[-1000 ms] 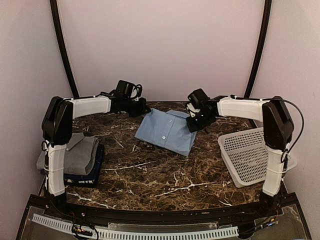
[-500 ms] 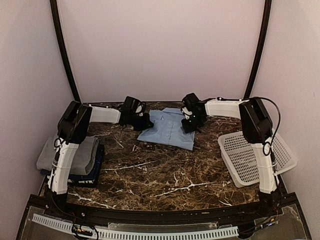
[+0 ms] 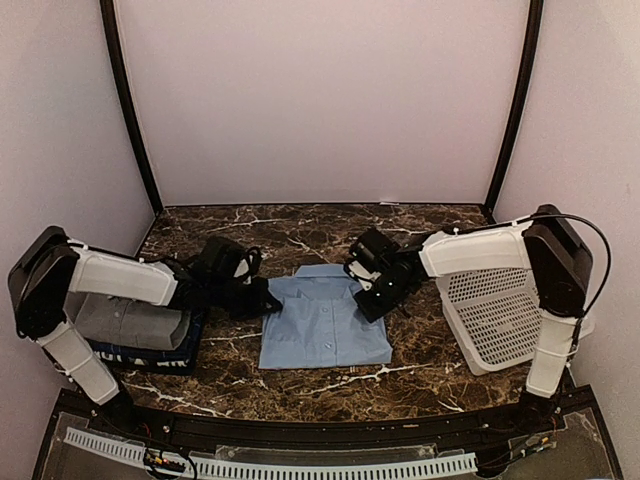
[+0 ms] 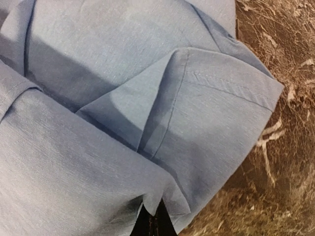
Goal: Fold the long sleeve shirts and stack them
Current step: Fold the 2/3-rectangle-folded shirt at the center of the board.
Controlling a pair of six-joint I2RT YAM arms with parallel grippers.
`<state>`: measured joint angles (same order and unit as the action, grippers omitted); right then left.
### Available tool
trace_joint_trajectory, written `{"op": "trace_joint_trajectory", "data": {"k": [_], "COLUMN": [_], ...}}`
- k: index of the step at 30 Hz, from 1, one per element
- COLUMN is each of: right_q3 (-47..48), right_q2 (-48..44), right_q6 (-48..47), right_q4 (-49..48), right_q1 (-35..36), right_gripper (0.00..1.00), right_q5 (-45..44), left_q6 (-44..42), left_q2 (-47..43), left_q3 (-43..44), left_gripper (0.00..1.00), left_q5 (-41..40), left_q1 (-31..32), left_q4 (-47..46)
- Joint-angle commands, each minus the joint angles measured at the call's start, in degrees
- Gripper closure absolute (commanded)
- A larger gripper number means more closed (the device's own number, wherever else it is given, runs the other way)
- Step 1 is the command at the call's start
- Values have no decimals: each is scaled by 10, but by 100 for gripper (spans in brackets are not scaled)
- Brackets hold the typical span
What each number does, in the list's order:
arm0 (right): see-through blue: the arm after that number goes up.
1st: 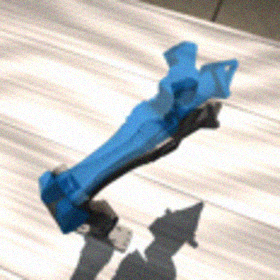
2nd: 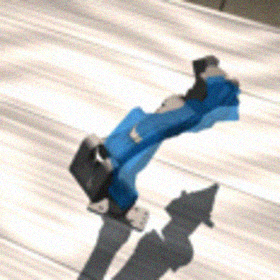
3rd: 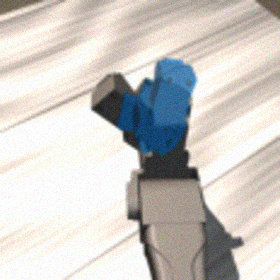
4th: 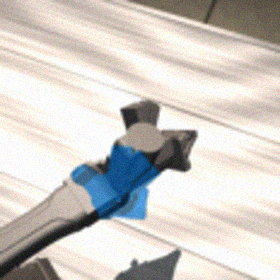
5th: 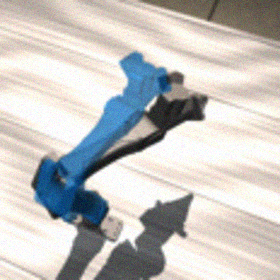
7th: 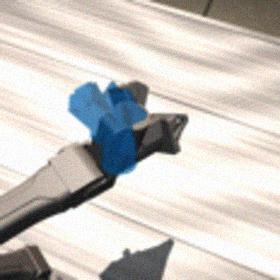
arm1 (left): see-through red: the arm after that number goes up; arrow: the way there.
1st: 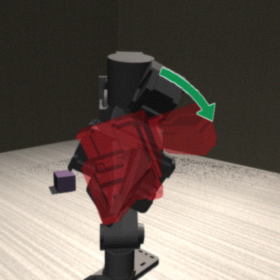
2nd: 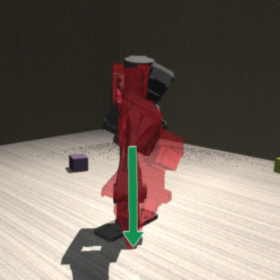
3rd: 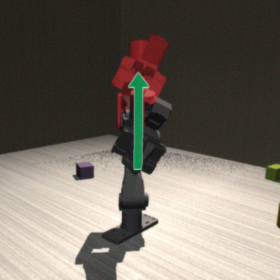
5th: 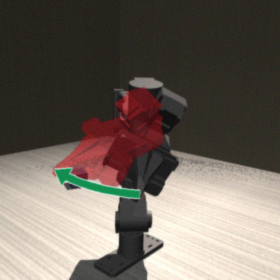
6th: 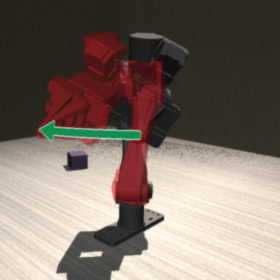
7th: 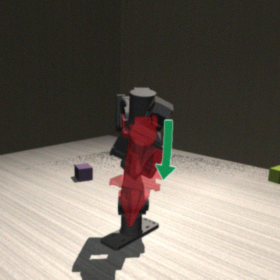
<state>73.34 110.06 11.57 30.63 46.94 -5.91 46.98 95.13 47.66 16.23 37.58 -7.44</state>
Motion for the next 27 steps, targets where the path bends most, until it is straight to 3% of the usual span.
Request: {"op": "trace_joint_trajectory", "data": {"k": [1,13,27], "right_q3": [-34,-25,10], "right_q2": [-80,-214,-261], "right_q6": [34,62,52], "right_q4": [-6,35,57], "right_q1": [40,73,86], "right_gripper": [100,100,100], "right_q5": [-25,-61,-75], "left_q6": [37,12,-19], "left_q2": [-124,-257,-294], "left_q3": [-63,-57,14], "left_gripper": [100,100,100], "left_q5": [-69,-100,-103], "left_q1": [33,44,44], "left_q4": [10,113,155]}}
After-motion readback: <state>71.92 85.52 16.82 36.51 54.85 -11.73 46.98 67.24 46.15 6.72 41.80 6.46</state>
